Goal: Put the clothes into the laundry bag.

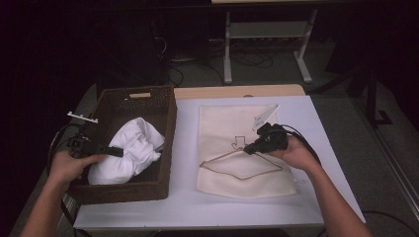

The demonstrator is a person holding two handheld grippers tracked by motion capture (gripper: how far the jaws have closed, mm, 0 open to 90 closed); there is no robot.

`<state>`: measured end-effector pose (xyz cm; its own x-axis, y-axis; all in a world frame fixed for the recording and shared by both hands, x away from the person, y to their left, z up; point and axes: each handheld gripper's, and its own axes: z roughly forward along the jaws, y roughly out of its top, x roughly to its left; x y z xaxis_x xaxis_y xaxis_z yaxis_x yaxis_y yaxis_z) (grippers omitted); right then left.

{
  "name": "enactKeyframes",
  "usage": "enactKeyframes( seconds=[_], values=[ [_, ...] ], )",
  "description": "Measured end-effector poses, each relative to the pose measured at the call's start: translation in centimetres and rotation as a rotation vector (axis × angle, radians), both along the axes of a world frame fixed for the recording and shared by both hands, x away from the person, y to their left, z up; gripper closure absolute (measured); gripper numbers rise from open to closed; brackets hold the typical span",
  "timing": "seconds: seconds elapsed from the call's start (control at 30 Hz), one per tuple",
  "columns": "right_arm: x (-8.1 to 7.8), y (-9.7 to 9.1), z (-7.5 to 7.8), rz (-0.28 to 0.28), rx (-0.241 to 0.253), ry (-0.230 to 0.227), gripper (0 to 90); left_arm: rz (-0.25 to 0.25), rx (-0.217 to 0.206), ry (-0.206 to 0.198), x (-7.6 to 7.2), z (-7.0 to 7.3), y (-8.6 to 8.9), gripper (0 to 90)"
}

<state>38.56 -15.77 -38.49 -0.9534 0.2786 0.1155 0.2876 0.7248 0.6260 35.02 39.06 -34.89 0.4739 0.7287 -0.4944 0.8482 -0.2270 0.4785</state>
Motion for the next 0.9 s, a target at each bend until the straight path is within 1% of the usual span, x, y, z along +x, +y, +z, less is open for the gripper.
enactKeyframes(
  seconds=[0.1,0.2,0.3,0.37,0.5,0.53,0.6,0.67,0.8,0.9],
  values=[
    [0.2,-0.2,0.1,-0.007,0.002,0.004,88.3,0.002,-0.027,-0.019,-0.1,0.5,0.2,66.5],
    [0.5,-0.3,0.4,-0.015,-0.001,0.004,88.3,0.005,-0.044,-0.028,-0.3,0.9,0.2,66.5],
    [0.9,-0.5,1.0,-0.023,0.015,-0.003,88.4,0.009,-0.067,-0.042,-0.4,1.5,0.3,66.5],
    [1.1,-0.6,1.3,-0.026,0.016,-0.005,88.3,0.008,-0.085,-0.057,-0.6,1.9,0.4,66.6],
    [1.4,-0.8,1.8,-0.032,0.023,-0.015,88.4,0.001,-0.100,-0.079,-0.7,2.8,0.4,66.6],
    [1.6,-0.8,2.1,-0.035,0.028,-0.023,88.4,0.002,-0.108,-0.083,-0.7,3.0,0.4,66.6],
    [1.7,-0.9,2.2,-0.038,0.030,-0.024,88.3,0.004,-0.129,-0.091,-0.7,3.5,0.4,66.6],
    [2.1,-1.0,2.6,-0.045,0.042,-0.025,88.4,0.001,-0.141,-0.101,-0.7,4.0,0.3,66.6],
    [2.7,-1.0,3.3,-0.051,0.048,-0.027,88.4,-0.012,-0.169,-0.126,-0.9,5.1,-0.3,66.6],
    [3.1,-0.7,3.6,-0.049,0.046,-0.034,88.4,-0.026,-0.171,-0.133,-0.9,5.7,-0.8,66.6]
  ],
)
